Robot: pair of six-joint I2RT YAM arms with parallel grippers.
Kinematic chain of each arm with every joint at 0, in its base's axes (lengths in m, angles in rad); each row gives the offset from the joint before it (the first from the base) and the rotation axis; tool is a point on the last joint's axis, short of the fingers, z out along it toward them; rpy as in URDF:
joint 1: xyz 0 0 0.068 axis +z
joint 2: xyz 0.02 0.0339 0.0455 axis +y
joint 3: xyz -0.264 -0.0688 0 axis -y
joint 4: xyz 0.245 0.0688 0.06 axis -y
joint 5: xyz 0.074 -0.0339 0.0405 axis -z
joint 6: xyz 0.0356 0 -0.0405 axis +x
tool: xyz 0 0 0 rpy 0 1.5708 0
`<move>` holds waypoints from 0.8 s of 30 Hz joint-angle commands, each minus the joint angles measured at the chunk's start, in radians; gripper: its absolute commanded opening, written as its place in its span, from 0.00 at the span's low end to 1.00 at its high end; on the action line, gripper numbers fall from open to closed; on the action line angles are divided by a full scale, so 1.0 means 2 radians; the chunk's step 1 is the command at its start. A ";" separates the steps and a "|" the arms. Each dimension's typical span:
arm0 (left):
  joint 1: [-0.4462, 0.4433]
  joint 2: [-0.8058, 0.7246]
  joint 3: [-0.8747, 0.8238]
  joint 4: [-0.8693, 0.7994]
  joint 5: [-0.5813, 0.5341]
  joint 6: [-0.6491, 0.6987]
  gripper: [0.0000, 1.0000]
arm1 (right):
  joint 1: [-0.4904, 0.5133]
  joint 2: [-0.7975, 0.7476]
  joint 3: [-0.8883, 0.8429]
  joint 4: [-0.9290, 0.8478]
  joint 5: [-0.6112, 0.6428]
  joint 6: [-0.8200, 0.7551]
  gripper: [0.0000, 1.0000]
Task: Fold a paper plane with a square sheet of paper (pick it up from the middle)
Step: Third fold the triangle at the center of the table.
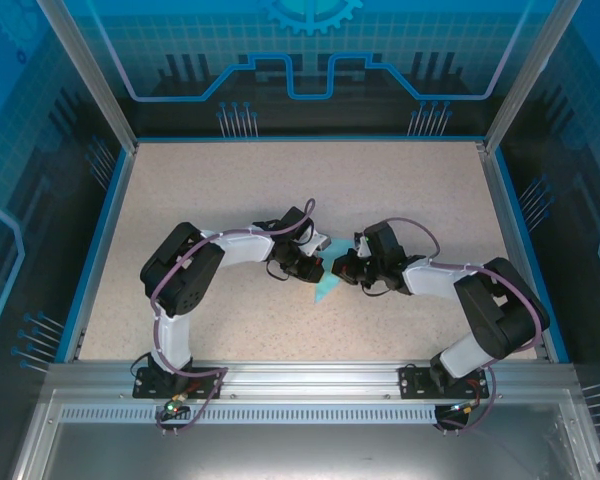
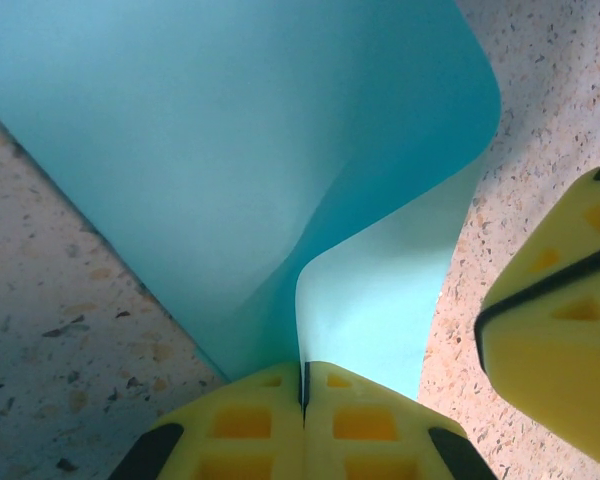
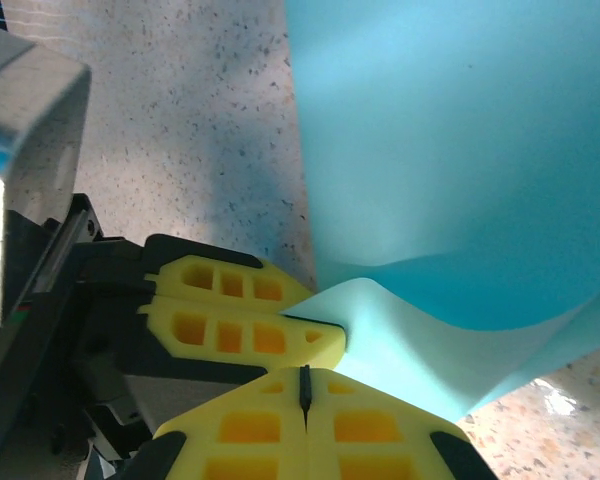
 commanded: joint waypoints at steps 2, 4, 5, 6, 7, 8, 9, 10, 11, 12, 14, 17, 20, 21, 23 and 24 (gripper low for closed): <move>0.000 0.033 -0.006 -0.027 -0.022 0.015 0.00 | -0.010 0.022 -0.007 0.006 -0.001 -0.004 0.02; -0.001 0.034 -0.006 -0.028 -0.022 0.015 0.00 | -0.013 0.037 -0.009 0.014 -0.006 -0.006 0.01; 0.000 0.034 -0.006 -0.028 -0.022 0.016 0.00 | -0.012 0.045 -0.010 0.019 -0.009 -0.008 0.01; 0.000 0.034 -0.005 -0.029 -0.022 0.016 0.00 | -0.013 0.055 -0.011 0.029 -0.015 -0.009 0.01; 0.000 0.035 -0.004 -0.030 -0.023 0.016 0.00 | -0.015 0.064 -0.015 0.044 -0.021 -0.005 0.01; 0.000 0.035 -0.005 -0.032 -0.024 0.017 0.00 | -0.016 0.073 -0.019 0.061 -0.026 -0.002 0.01; 0.000 0.036 -0.005 -0.032 -0.023 0.016 0.00 | -0.020 0.082 -0.021 0.070 -0.031 0.000 0.00; 0.000 0.037 -0.004 -0.033 -0.023 0.018 0.00 | -0.022 0.087 -0.022 0.069 -0.029 0.000 0.00; 0.000 0.039 -0.003 -0.033 -0.023 0.017 0.00 | -0.024 0.091 -0.021 0.062 -0.026 0.000 0.00; 0.000 0.040 -0.003 -0.033 -0.024 0.018 0.00 | -0.025 0.093 -0.023 0.062 -0.029 0.001 0.00; 0.000 0.042 -0.001 -0.035 -0.026 0.018 0.00 | -0.027 0.084 -0.025 0.061 -0.036 0.001 0.00; 0.000 0.045 0.001 -0.038 -0.027 0.019 0.00 | -0.028 0.041 -0.021 0.031 -0.023 -0.009 0.00; 0.000 0.044 0.000 -0.038 -0.027 0.019 0.00 | -0.032 0.009 -0.007 -0.010 -0.014 -0.030 0.03; 0.000 0.045 0.001 -0.038 -0.026 0.019 0.00 | -0.035 0.010 -0.002 -0.015 -0.016 -0.034 0.03; 0.000 0.045 0.001 -0.038 -0.027 0.020 0.00 | -0.041 0.022 0.005 -0.018 -0.023 -0.039 0.03; 0.000 0.044 0.001 -0.037 -0.027 0.019 0.00 | -0.044 0.032 0.007 -0.017 -0.026 -0.036 0.03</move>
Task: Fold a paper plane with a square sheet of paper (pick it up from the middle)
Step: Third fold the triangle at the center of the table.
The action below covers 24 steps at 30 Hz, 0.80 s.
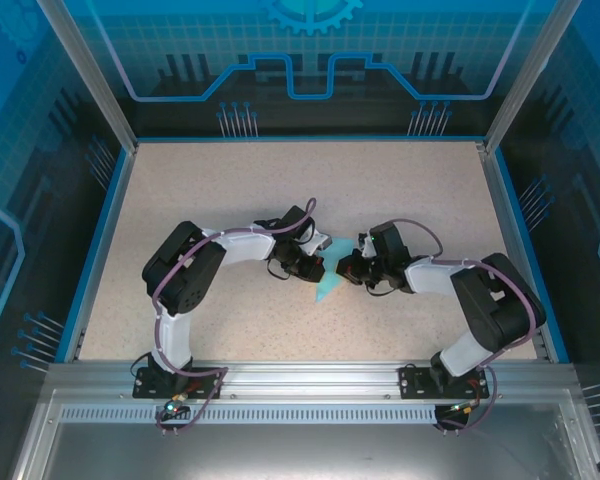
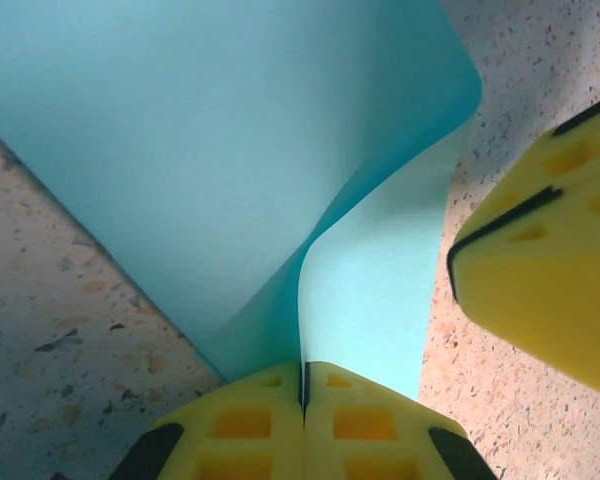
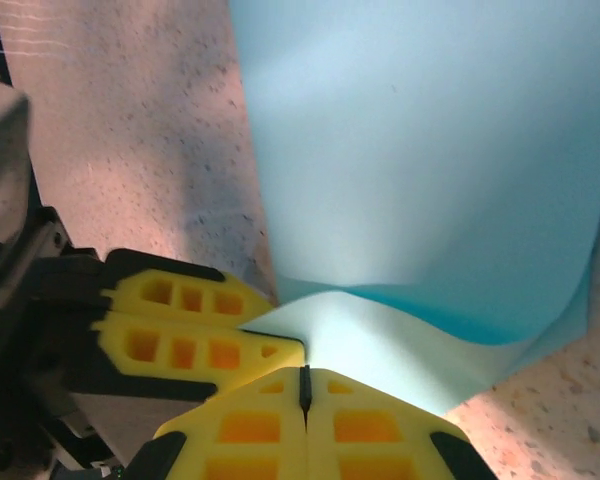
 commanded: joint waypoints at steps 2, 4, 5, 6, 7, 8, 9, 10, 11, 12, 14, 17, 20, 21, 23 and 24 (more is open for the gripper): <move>-0.001 0.038 -0.009 -0.029 -0.031 0.016 0.00 | -0.014 0.031 0.013 -0.010 -0.011 -0.011 0.02; -0.001 0.037 -0.010 -0.030 -0.031 0.017 0.00 | -0.014 0.048 0.014 -0.008 -0.010 -0.010 0.01; -0.001 0.036 -0.009 -0.030 -0.031 0.017 0.00 | -0.014 0.053 0.013 -0.010 -0.006 -0.011 0.01; -0.001 0.036 -0.009 -0.030 -0.030 0.018 0.00 | -0.014 0.058 0.012 -0.014 0.001 -0.012 0.02; -0.001 0.036 -0.010 -0.030 -0.031 0.018 0.00 | -0.014 0.063 0.012 -0.021 0.007 -0.014 0.02; -0.001 0.036 -0.010 -0.030 -0.032 0.018 0.00 | -0.015 0.067 0.014 -0.033 0.012 -0.017 0.02; -0.001 0.037 -0.010 -0.032 -0.032 0.019 0.00 | -0.015 0.071 0.014 -0.036 0.014 -0.019 0.01; -0.001 0.037 -0.009 -0.035 -0.032 0.020 0.00 | -0.016 0.072 0.012 -0.029 0.011 -0.017 0.01; -0.001 0.037 -0.009 -0.034 -0.033 0.020 0.00 | -0.017 0.072 0.010 -0.020 0.001 -0.015 0.01; 0.000 0.036 -0.009 -0.033 -0.033 0.020 0.00 | -0.017 0.068 0.011 -0.013 -0.009 -0.012 0.01; 0.001 0.036 -0.009 -0.035 -0.033 0.022 0.00 | -0.020 0.052 0.016 -0.011 -0.021 -0.009 0.02; 0.002 0.035 -0.008 -0.036 -0.033 0.020 0.00 | -0.029 0.024 0.025 -0.025 -0.024 -0.015 0.04; 0.001 0.036 -0.009 -0.034 -0.032 0.020 0.00 | -0.039 0.017 0.032 -0.040 -0.022 -0.029 0.04; 0.001 0.036 -0.009 -0.035 -0.031 0.019 0.00 | -0.041 0.021 0.034 -0.042 -0.021 -0.033 0.04; 0.002 0.036 -0.009 -0.033 -0.030 0.019 0.00 | -0.045 0.032 0.037 -0.043 -0.026 -0.038 0.03; 0.002 0.036 -0.009 -0.033 -0.029 0.019 0.00 | -0.047 0.038 0.037 -0.043 -0.026 -0.040 0.03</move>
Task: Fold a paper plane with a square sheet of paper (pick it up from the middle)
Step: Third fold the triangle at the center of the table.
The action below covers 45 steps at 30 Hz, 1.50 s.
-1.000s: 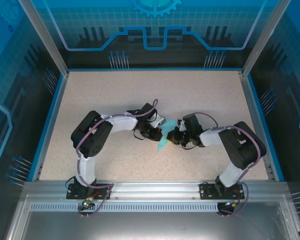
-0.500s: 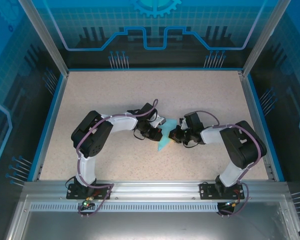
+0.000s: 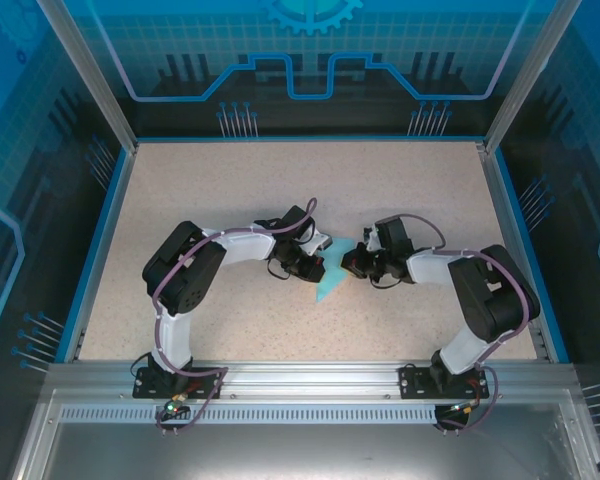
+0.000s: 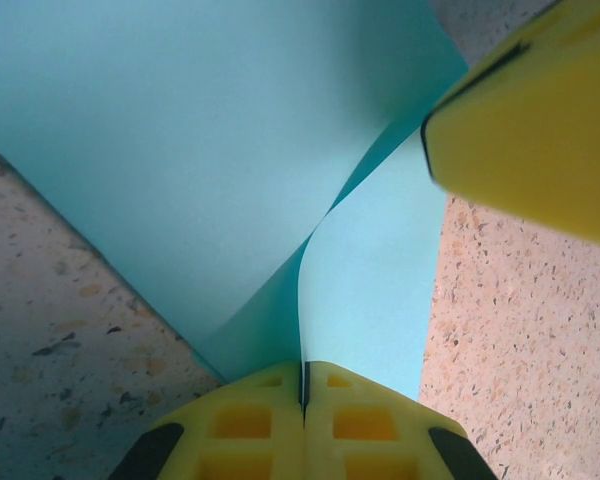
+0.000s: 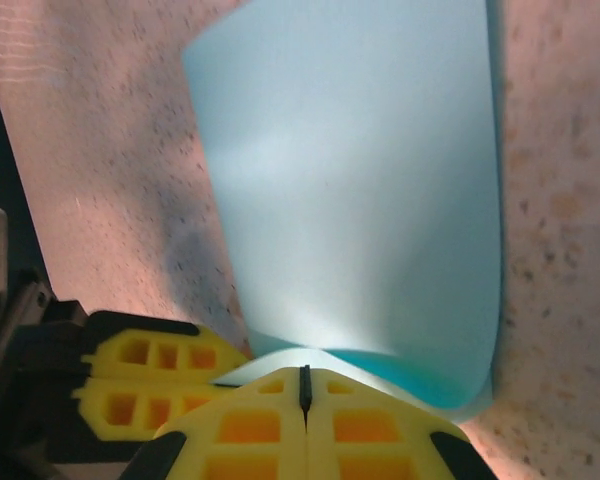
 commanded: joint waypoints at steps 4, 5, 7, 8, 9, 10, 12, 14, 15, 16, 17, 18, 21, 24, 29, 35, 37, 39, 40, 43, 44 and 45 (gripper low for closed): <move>0.001 0.034 -0.013 -0.031 -0.031 0.011 0.00 | -0.013 0.033 0.003 -0.019 -0.001 -0.019 0.02; 0.001 0.034 -0.012 -0.031 -0.030 0.011 0.00 | -0.013 0.038 0.001 -0.015 0.001 -0.018 0.02; 0.002 0.033 -0.013 -0.030 -0.031 0.011 0.00 | -0.014 0.046 -0.001 -0.015 0.004 -0.018 0.01; 0.002 0.033 -0.013 -0.031 -0.031 0.011 0.00 | -0.014 0.048 -0.002 -0.013 0.002 -0.018 0.01; 0.002 0.033 -0.012 -0.031 -0.030 0.012 0.00 | -0.014 0.048 -0.001 -0.015 0.002 -0.018 0.01; 0.001 0.033 -0.012 -0.030 -0.030 0.012 0.00 | -0.014 0.046 -0.001 -0.018 0.001 -0.017 0.01; 0.002 0.034 -0.011 -0.032 -0.031 0.012 0.00 | -0.016 0.030 0.002 -0.020 -0.002 -0.015 0.01; 0.001 0.034 -0.012 -0.033 -0.031 0.012 0.00 | -0.020 0.012 0.006 -0.027 -0.006 -0.016 0.02; 0.001 0.033 -0.011 -0.032 -0.031 0.012 0.00 | -0.024 0.003 0.008 -0.029 -0.009 -0.017 0.02; 0.002 0.034 -0.011 -0.033 -0.031 0.013 0.00 | -0.029 -0.004 0.008 -0.030 -0.012 -0.018 0.02; 0.001 0.033 -0.011 -0.033 -0.031 0.013 0.00 | -0.033 -0.009 0.009 -0.031 -0.014 -0.021 0.03; 0.002 0.033 -0.011 -0.034 -0.031 0.012 0.00 | -0.038 -0.012 0.011 -0.034 -0.016 -0.023 0.03; 0.002 0.033 -0.011 -0.034 -0.030 0.012 0.00 | -0.043 -0.002 0.011 -0.031 -0.026 -0.027 0.03; 0.002 0.032 -0.011 -0.034 -0.030 0.012 0.00 | -0.043 0.018 0.009 -0.017 -0.037 -0.026 0.02; 0.001 0.031 -0.011 -0.036 -0.031 0.012 0.00 | -0.043 0.044 0.002 -0.012 -0.028 -0.026 0.02; 0.002 0.030 -0.010 -0.035 -0.030 0.013 0.00 | -0.042 0.034 0.008 -0.040 -0.010 -0.035 0.02; 0.001 0.029 -0.010 -0.036 -0.030 0.013 0.00 | -0.043 0.017 0.012 -0.043 -0.017 -0.035 0.02; 0.002 0.030 -0.010 -0.036 -0.029 0.013 0.00 | -0.042 -0.001 0.016 -0.049 -0.023 -0.037 0.02; 0.002 0.029 -0.010 -0.035 -0.029 0.013 0.00 | -0.042 -0.007 0.016 -0.047 -0.027 -0.036 0.02; 0.001 0.031 -0.009 -0.037 -0.032 0.014 0.00 | -0.032 -0.017 0.014 -0.035 -0.040 -0.032 0.03; 0.001 0.031 -0.008 -0.037 -0.033 0.013 0.00 | -0.027 -0.015 0.014 -0.035 -0.041 -0.030 0.04; 0.002 0.031 -0.008 -0.036 -0.032 0.013 0.00 | -0.022 -0.012 0.015 -0.031 -0.042 -0.025 0.04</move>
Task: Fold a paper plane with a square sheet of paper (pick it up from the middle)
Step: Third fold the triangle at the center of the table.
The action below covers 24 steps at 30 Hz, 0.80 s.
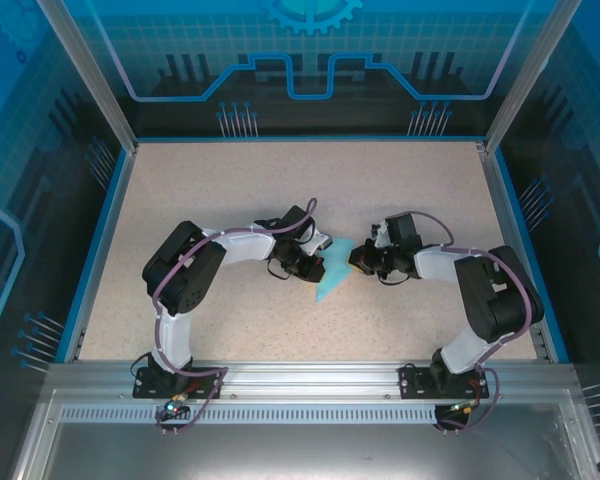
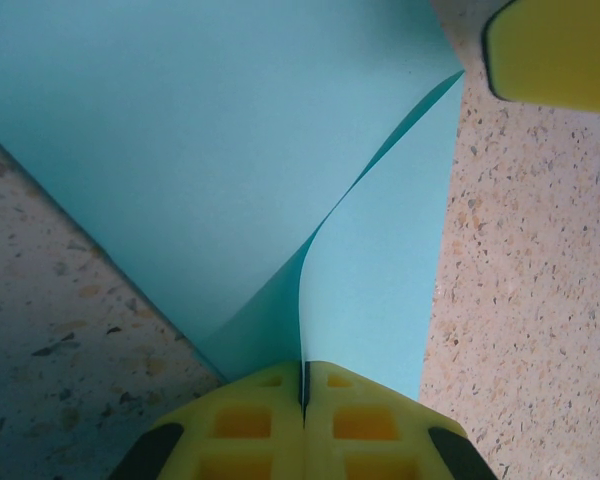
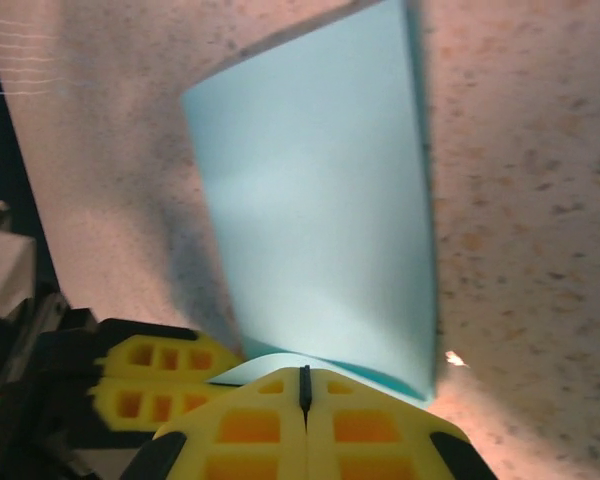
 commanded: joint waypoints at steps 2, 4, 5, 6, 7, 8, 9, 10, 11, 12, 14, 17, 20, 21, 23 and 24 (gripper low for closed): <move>0.002 0.032 -0.005 -0.036 -0.030 0.010 0.00 | 0.022 0.008 0.014 0.001 -0.016 0.001 0.04; 0.001 0.031 -0.003 -0.039 -0.029 0.011 0.00 | 0.028 0.025 0.017 0.000 -0.011 0.005 0.04; 0.002 0.030 -0.002 -0.039 -0.030 0.011 0.00 | 0.029 0.033 0.016 0.009 -0.012 0.008 0.04; 0.002 0.029 -0.004 -0.038 -0.030 0.011 0.00 | 0.031 0.040 0.014 0.009 -0.008 0.009 0.03; 0.002 0.027 -0.004 -0.037 -0.029 0.009 0.00 | 0.031 0.045 0.013 0.006 -0.001 0.008 0.03; 0.002 0.027 -0.004 -0.035 -0.028 0.007 0.00 | 0.031 0.051 0.012 0.001 0.006 0.004 0.04; 0.002 0.025 -0.003 -0.036 -0.026 0.004 0.00 | 0.031 0.057 0.011 -0.005 0.013 0.002 0.03; 0.002 0.023 -0.002 -0.036 -0.024 0.003 0.00 | 0.032 0.062 0.008 -0.001 0.013 0.002 0.03; 0.001 0.020 -0.001 -0.036 -0.023 -0.001 0.02 | 0.032 0.069 0.005 0.002 0.012 0.002 0.02; 0.001 0.015 0.001 -0.036 -0.023 -0.005 0.05 | 0.032 0.074 0.003 -0.002 0.016 0.001 0.02; 0.001 0.003 0.007 -0.038 -0.024 -0.012 0.14 | 0.032 0.078 0.001 -0.006 0.021 -0.002 0.01; 0.001 -0.028 0.007 -0.042 -0.032 -0.023 0.26 | 0.032 0.075 -0.001 -0.011 0.027 -0.002 0.01; 0.002 -0.065 0.006 -0.051 -0.068 -0.046 0.40 | 0.032 0.069 -0.002 -0.013 0.027 -0.001 0.01; 0.002 -0.077 0.006 -0.052 -0.077 -0.057 0.44 | 0.032 0.068 -0.001 -0.013 0.028 -0.001 0.01; 0.002 -0.099 0.001 -0.050 -0.084 -0.082 0.45 | 0.032 0.066 0.000 -0.015 0.030 -0.001 0.01; 0.002 -0.110 -0.001 -0.050 -0.083 -0.096 0.45 | 0.032 0.065 0.000 -0.015 0.031 0.001 0.01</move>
